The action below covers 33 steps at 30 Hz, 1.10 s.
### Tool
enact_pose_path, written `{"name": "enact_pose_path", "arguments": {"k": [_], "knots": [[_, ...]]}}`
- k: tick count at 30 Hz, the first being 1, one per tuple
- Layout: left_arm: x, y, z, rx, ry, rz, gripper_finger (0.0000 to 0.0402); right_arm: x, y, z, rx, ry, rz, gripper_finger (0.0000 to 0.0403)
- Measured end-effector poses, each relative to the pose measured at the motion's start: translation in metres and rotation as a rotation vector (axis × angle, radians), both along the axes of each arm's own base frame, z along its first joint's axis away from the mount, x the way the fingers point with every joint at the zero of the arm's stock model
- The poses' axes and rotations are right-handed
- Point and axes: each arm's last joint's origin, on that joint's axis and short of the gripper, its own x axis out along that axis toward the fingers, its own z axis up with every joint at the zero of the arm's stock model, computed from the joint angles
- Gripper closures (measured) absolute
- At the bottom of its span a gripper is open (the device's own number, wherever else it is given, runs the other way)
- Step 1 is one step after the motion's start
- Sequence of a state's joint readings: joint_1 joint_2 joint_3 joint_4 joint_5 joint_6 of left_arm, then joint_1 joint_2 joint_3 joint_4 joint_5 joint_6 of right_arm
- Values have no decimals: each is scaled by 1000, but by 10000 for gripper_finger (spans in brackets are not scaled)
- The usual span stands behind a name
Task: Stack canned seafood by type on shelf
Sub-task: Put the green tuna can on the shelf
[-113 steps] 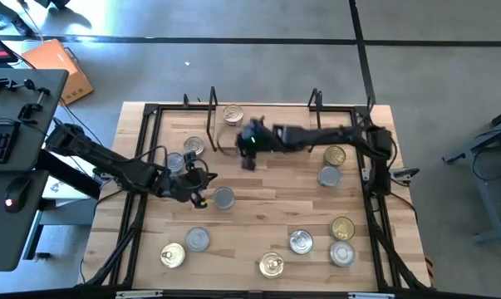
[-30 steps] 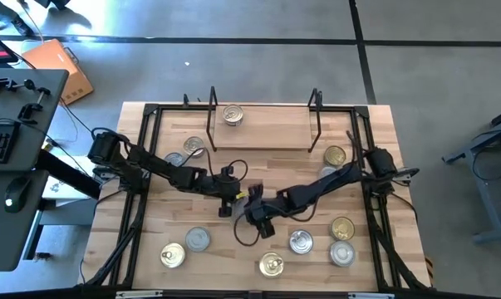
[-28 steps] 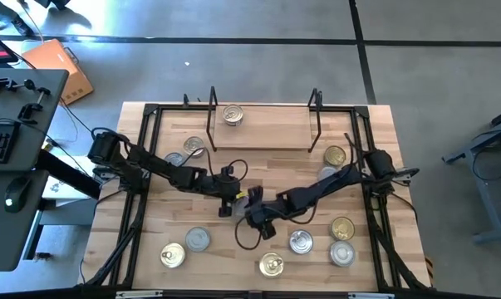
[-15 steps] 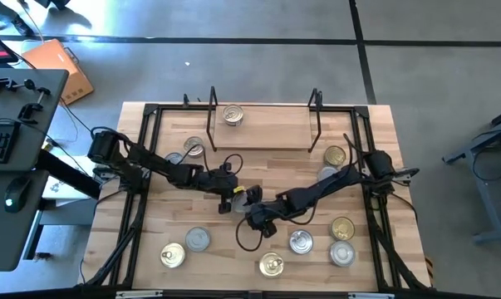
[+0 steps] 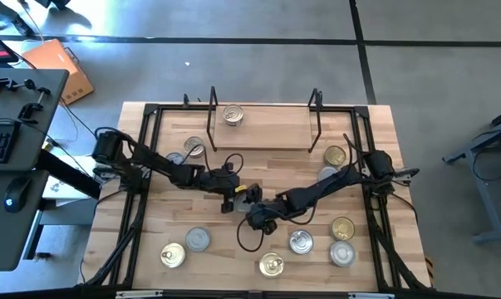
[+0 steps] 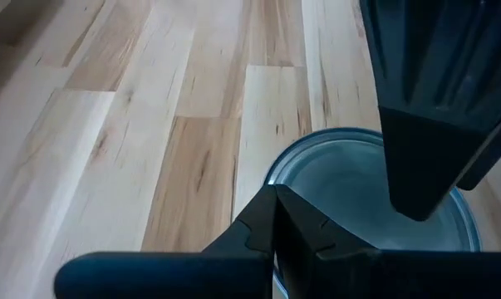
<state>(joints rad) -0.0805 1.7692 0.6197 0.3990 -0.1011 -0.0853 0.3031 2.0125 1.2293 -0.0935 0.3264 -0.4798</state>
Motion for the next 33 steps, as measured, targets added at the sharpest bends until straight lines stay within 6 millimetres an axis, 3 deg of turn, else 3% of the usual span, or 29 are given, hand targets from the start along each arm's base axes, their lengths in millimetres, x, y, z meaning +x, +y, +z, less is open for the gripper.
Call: {"name": "enact_pose_path", "arguments": {"k": [19, 33], "knots": [[0, 4, -2, -52, -14, 17, 402, -5, 10, -18, -160, 34, -53, 104], [-9, -9, 21, -10, -38, -71, 401, -8, 17, -19, -144, 15, -97, 104]]}}
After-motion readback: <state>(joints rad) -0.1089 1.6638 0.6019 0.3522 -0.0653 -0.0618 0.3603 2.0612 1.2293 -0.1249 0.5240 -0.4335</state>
